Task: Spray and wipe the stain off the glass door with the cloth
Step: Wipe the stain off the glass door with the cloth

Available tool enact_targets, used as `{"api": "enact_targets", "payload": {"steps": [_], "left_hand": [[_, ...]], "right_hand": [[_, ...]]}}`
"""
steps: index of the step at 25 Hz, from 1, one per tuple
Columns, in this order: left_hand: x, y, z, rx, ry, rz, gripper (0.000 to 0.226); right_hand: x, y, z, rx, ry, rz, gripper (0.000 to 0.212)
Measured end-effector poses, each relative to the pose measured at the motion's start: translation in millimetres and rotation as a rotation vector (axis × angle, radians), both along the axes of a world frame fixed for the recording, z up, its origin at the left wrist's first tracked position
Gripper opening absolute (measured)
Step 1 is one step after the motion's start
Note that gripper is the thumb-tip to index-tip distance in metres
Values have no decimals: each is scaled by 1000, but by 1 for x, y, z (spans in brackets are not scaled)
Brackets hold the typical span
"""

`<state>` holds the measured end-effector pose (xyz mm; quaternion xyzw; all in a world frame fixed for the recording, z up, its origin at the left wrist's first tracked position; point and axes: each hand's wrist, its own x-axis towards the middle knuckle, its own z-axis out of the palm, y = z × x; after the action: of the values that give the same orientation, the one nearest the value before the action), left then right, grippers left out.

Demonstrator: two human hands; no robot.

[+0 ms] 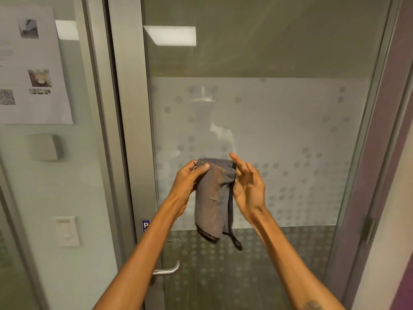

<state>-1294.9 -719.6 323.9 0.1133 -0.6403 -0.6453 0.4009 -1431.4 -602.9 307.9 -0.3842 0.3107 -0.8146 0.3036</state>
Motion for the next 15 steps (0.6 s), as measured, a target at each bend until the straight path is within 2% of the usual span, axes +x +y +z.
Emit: {"api": "enact_targets", "payload": {"steps": [2,4,6,8,11,15], "left_hand": [[2,6,-1,-107,-1,64,2],[3,10,-3,-212,-32,147,1],[3,13,-6,-217,-32,162,5],[6,14,-9,-130,-20,115,12],[11,13,-14,-19,12,78,16],[16,11,-18,58,103,31,14]], "right_hand": [[-7,12,9,175,256,-212,50],[-10,24,17,316,542,-377,38],[-9,33,22,393,743,-332,32],[-9,42,24,395,825,-256,44],[-6,50,23,326,853,-256,43],[3,48,17,377,867,-493,31]]}}
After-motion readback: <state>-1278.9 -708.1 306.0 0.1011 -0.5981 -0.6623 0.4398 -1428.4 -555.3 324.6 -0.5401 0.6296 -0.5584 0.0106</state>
